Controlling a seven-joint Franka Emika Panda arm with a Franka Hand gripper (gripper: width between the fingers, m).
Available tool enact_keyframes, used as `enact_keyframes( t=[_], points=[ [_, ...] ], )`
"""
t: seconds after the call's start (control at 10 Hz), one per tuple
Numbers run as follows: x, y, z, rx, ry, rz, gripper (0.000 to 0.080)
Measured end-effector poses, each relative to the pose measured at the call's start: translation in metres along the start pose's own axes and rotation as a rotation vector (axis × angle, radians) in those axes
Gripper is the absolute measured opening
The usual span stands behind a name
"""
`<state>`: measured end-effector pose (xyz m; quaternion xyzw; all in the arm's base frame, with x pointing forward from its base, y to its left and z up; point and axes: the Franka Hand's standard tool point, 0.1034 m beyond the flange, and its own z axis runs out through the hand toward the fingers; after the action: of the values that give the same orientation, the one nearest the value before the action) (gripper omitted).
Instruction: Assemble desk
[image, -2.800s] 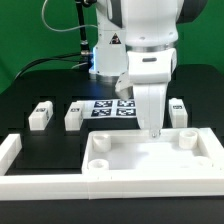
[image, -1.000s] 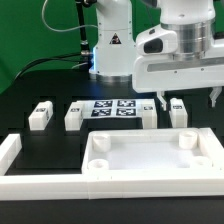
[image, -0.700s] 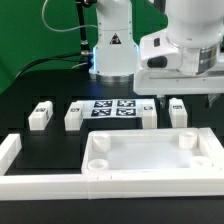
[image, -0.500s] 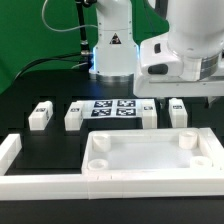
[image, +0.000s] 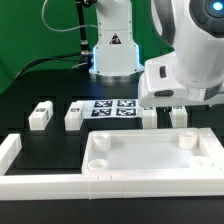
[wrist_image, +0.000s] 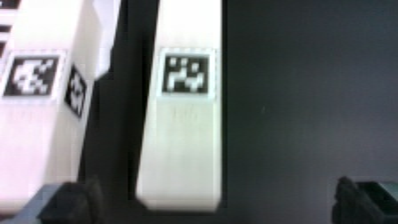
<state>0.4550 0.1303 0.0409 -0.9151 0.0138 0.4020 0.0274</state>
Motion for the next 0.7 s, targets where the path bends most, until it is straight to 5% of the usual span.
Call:
enact_keyframes(
  t=[0.4,0.7],
  points=[
    [0.007,-0.002,0.0,0.004,0.013,-0.001,0.0649],
    [0.006,0.0,0.02,-0.004,-0.076,0.001,0.0649]
  ],
)
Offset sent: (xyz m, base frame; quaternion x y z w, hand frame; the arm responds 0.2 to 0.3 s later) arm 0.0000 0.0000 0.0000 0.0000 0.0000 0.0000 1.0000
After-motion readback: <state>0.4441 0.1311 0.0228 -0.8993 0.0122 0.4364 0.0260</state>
